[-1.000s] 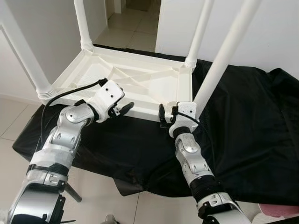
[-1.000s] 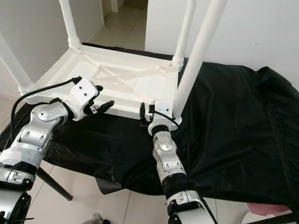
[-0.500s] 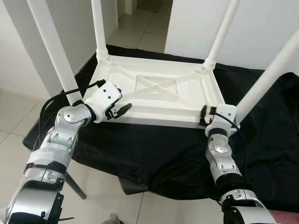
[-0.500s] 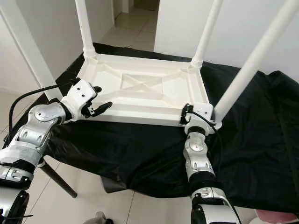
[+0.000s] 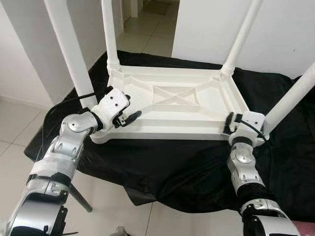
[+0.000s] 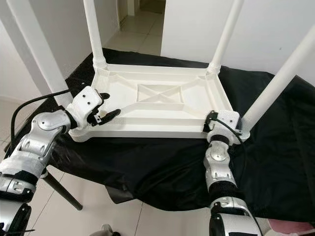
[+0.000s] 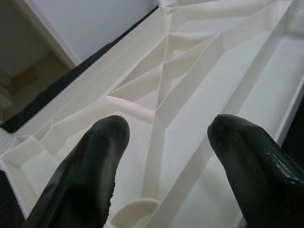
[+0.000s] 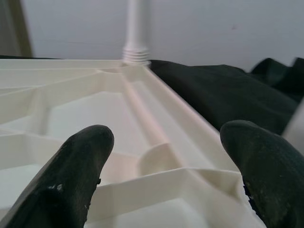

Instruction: Building children table

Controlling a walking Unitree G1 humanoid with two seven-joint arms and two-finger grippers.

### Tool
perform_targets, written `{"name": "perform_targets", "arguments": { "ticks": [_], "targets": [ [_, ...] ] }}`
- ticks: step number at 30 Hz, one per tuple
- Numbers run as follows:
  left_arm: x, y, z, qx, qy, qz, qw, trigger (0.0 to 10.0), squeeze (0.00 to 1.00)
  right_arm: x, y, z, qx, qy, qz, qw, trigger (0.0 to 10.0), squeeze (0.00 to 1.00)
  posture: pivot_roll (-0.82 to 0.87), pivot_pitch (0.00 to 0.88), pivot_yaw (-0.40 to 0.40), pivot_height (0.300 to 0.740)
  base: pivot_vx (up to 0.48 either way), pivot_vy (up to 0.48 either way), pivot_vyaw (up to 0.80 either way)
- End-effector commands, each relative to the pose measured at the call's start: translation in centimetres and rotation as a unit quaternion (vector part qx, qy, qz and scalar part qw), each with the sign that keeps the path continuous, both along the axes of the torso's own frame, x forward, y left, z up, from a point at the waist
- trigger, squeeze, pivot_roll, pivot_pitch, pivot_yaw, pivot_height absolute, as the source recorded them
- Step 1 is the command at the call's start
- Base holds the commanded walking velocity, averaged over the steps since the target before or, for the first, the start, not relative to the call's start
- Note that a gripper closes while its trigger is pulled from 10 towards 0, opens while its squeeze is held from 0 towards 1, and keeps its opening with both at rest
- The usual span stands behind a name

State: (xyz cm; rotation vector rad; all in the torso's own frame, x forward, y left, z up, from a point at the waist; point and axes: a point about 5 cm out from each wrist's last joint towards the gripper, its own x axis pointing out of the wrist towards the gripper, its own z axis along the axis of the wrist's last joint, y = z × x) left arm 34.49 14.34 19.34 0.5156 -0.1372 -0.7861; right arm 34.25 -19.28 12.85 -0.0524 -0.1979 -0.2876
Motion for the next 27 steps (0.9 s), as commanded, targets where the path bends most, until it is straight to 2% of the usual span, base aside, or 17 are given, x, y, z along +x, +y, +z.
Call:
{"name": "perform_targets", "arguments": {
  "ticks": [1, 2, 4, 5, 6, 7, 9, 10, 11, 12, 16, 20, 21, 22, 24, 26, 27],
  "targets": [
    [-0.6, -0.2, 0.4, -0.030, 0.007, -0.014, 0.999, 10.0, 0.00, 0.0, 1.6, 0.3, -0.002, -0.018, 0.050, 0.999, 10.0, 0.00, 0.09, 0.013, -0.013, 0.740, 0.000, 0.000, 0.00],
    [-1.5, 0.1, 0.5, -0.040, 0.014, -0.021, 0.999, 10.0, 0.00, 0.0, 2.7, 0.4, -0.005, -0.021, 0.084, 0.996, 10.0, 0.00, 0.09, 0.022, -0.019, 0.740, 0.000, 0.000, 0.00],
    [-1.5, 0.1, 0.5, -0.040, 0.014, -0.021, 0.999, 10.0, 0.00, 0.0, 2.7, 0.4, -0.005, -0.021, 0.084, 0.996, 10.0, 0.00, 0.09, 0.022, -0.019, 0.740, 0.000, 0.000, 0.00],
    [-2.1, 0.2, 0.5, -0.044, 0.019, -0.026, 0.998, 10.0, 0.00, -0.1, 3.3, 0.5, -0.008, -0.024, 0.105, 0.994, 10.0, 0.00, 0.09, 0.027, -0.026, 0.740, 0.000, 0.000, 0.00],
    [-3.1, 0.5, 1.2, -0.069, 0.023, -0.030, 0.997, 10.0, 0.00, 0.0, 3.7, 0.4, -0.001, -0.019, 0.129, 0.991, 10.0, 0.00, 0.11, 0.036, -0.043, 0.740, 0.000, 0.000, 0.00],
    [-3.1, 0.5, 1.2, -0.069, 0.023, -0.030, 0.997, 10.0, 0.00, 0.0, 3.7, 0.4, -0.001, -0.019, 0.129, 0.991, 10.0, 0.00, 0.11, 0.036, -0.043, 0.740, 0.000, 0.000, 0.00],
    [-4.6, 1.0, 2.6, -0.103, 0.023, -0.043, 0.994, 10.0, 0.00, 0.1, 4.1, 0.5, 0.008, -0.016, 0.158, 0.987, 10.0, 0.00, 0.12, 0.049, -0.062, 0.740, 0.000, 0.000, 0.00],
    [-4.6, 1.0, 2.6, -0.103, 0.023, -0.043, 0.994, 10.0, 0.00, 0.1, 4.1, 0.5, 0.008, -0.016, 0.158, 0.987, 10.0, 0.00, 0.12, 0.049, -0.062, 0.740, 0.000, 0.000, 0.00],
    [-5.9, 1.4, 3.8, -0.116, 0.020, -0.059, 0.991, 10.0, 0.00, 0.2, 4.2, 0.9, 0.007, -0.020, 0.178, 0.984, 10.0, 0.00, 0.14, 0.062, -0.078, 0.740, 0.000, 0.000, 0.00],
    [-6.6, 1.7, 4.3, -0.120, 0.023, -0.067, 0.990, 10.0, 0.00, 0.3, 4.3, 1.0, 0.005, -0.020, 0.186, 0.982, 10.0, 0.00, 0.14, 0.062, -0.078, 0.740, 0.000, 0.000, 0.00],
    [-7.6, 2.6, 4.7, -0.120, 0.028, -0.069, 0.990, 10.0, 0.00, 0.5, 4.4, 1.0, -0.002, -0.016, 0.196, 0.981, 10.0, 0.00, 0.14, 0.070, -0.087, 0.740, 0.000, 0.000, 0.00],
    [-9.6, 5.7, 4.5, -0.089, 0.046, -0.030, 0.994, 10.0, 0.00, 0.7, 4.3, 0.8, -0.003, -0.006, 0.203, 0.979, 10.0, 0.00, 0.16, 0.083, -0.103, 0.740, 0.000, 0.000, 0.00],
    [-9.6, 5.7, 4.5, -0.089, 0.046, -0.030, 0.994, 10.0, 0.00, 0.7, 4.3, 0.8, -0.003, -0.006, 0.203, 0.979, 10.0, 0.00, 0.16, 0.083, -0.103, 0.740, 0.000, 0.000, 0.00],
    [-10.2, 6.4, 4.6, -0.083, 0.054, -0.027, 0.995, 10.0, 0.00, 0.7, 4.4, 0.8, -0.001, -0.005, 0.208, 0.978, 10.0, 0.00, 0.17, 0.086, -0.110, 0.740, 0.000, 0.000, 0.00],
    [-10.2, 6.4, 4.6, -0.083, 0.054, -0.027, 0.995, 10.0, 0.00, 0.7, 4.4, 0.8, -0.001, -0.005, 0.208, 0.978, 10.0, 0.00, 0.17, 0.086, -0.110, 0.740, 0.000, 0.000, 0.00],
    [-11.3, 8.2, 5.6, -0.089, 0.066, -0.007, 0.994, 10.0, 0.00, 0.6, 5.0, 0.9, 0.010, -0.009, 0.233, 0.972, 10.0, 0.00, 0.18, 0.090, -0.113, 0.740, 0.000, 0.000, 0.00],
    [-11.3, 8.2, 5.6, -0.089, 0.066, -0.007, 0.994, 10.0, 0.00, 0.6, 5.0, 0.9, 0.010, -0.009, 0.233, 0.972, 10.0, 0.00, 0.18, 0.090, -0.113, 0.740, 0.000, 0.000, 0.00]
  ]
}}
